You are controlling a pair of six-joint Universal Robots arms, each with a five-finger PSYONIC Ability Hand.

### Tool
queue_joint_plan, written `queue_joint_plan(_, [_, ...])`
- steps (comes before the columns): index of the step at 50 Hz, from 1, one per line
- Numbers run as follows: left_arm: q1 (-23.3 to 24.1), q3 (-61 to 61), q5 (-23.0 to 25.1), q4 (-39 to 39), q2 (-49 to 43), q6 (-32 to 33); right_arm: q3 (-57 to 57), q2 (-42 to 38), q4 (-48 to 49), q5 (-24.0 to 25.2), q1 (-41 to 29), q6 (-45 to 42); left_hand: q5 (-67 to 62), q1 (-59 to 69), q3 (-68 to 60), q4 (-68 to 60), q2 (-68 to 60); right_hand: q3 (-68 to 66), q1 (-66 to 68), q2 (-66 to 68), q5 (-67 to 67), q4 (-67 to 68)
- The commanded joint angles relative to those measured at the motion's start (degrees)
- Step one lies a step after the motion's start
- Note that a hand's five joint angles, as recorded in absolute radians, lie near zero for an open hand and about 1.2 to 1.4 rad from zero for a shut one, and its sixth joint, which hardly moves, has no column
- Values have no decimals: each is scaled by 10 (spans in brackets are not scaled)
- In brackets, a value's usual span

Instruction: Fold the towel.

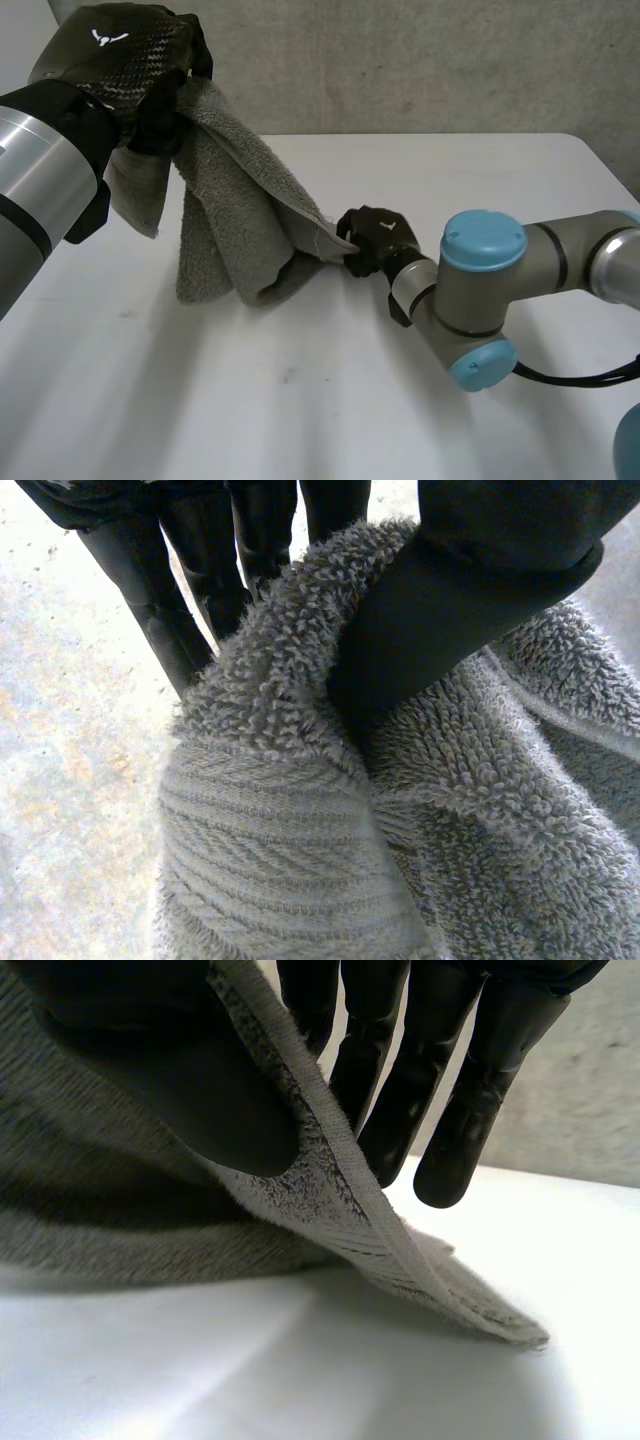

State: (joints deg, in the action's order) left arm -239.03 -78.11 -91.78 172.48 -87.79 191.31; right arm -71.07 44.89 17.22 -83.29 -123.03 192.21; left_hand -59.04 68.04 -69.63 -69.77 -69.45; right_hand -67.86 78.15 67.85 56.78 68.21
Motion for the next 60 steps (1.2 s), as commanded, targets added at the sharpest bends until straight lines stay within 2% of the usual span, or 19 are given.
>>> queue_joint_plan(1, [-22,-3,0,0,-1,-9,-49,96,21,2,88,71,-110,120,-104,-102,-105,-121,18,122,132,118])
queue_joint_plan(5, [-44,-11,3,0,-5,-25,-68,158,40,10,132,66,-110,120,-104,-102,-105,-121,18,122,132,118])
queue_joint_plan(10, [-45,-23,6,2,-12,-38,-85,295,13,65,163,-13,-110,120,-104,-102,-105,-121,18,122,132,118])
queue_joint_plan(11, [-45,-27,6,2,-14,-42,-85,296,12,66,163,-13,-110,120,-104,-102,-105,-121,18,122,132,118])
queue_joint_plan(13, [-43,-31,6,3,-19,-45,-81,329,-18,80,164,-48,-110,120,-104,-102,-105,-121,18,122,132,118])
queue_joint_plan(15, [-38,-33,6,3,-26,-48,-67,374,-114,101,165,-137,-110,120,-104,-102,-105,-121,18,122,132,118])
queue_joint_plan(16, [-36,-34,6,3,-33,-50,-67,374,-114,101,165,-138,-110,120,-104,-102,-105,-121,18,122,132,118])
queue_joint_plan(18, [-36,-37,6,3,-39,-51,-42,386,-219,103,159,-237,-110,120,-104,-102,-105,-121,18,122,132,118])
queue_joint_plan(21, [-35,-43,6,2,-57,-51,-30,386,-268,102,155,-285,-110,120,-104,-102,-105,-121,18,122,132,118])
queue_joint_plan(23, [-34,-47,6,1,-68,-51,-19,380,-349,95,152,-369,-110,120,-104,-102,-105,-121,18,122,132,118])
queue_joint_plan(26, [-33,-55,5,1,-96,-50,-24,368,-403,84,141,-429,-110,120,-104,-102,-105,-121,18,122,132,118])
queue_joint_plan(35, [-43,-64,1,2,-205,-43,-28,274,-423,44,119,-462,-110,120,-104,-102,-105,-121,18,122,132,118])
queue_joint_plan(40, [-61,-44,5,4,-256,-38,-15,206,-381,47,119,-453,-110,120,-104,-102,-105,-121,18,122,132,118])
queue_joint_plan(44, [-61,-6,8,5,-285,-28,1,159,-280,44,118,-423,-110,120,-104,-102,-105,-121,18,122,132,118])
queue_joint_plan(49, [-59,137,9,11,-317,-9,44,142,-170,41,121,-351,-110,120,-104,-102,-105,-121,18,122,132,118])
queue_joint_plan(52, [-58,185,9,18,-320,-10,74,153,-95,34,123,-306,-110,120,-104,-102,-105,-121,18,122,132,118])
queue_joint_plan(54, [-57,271,8,50,-321,-16,80,172,-55,28,122,-286,-110,120,-104,-102,-105,-121,18,122,132,118])
queue_joint_plan(56, [-57,303,8,73,-318,-23,74,228,27,17,124,-245,-110,120,-104,-102,-105,-121,18,122,132,118])
queue_joint_plan(60, [-58,334,7,130,-303,-41,59,274,68,19,124,-217,-110,120,-104,-102,-105,-121,18,122,132,118])
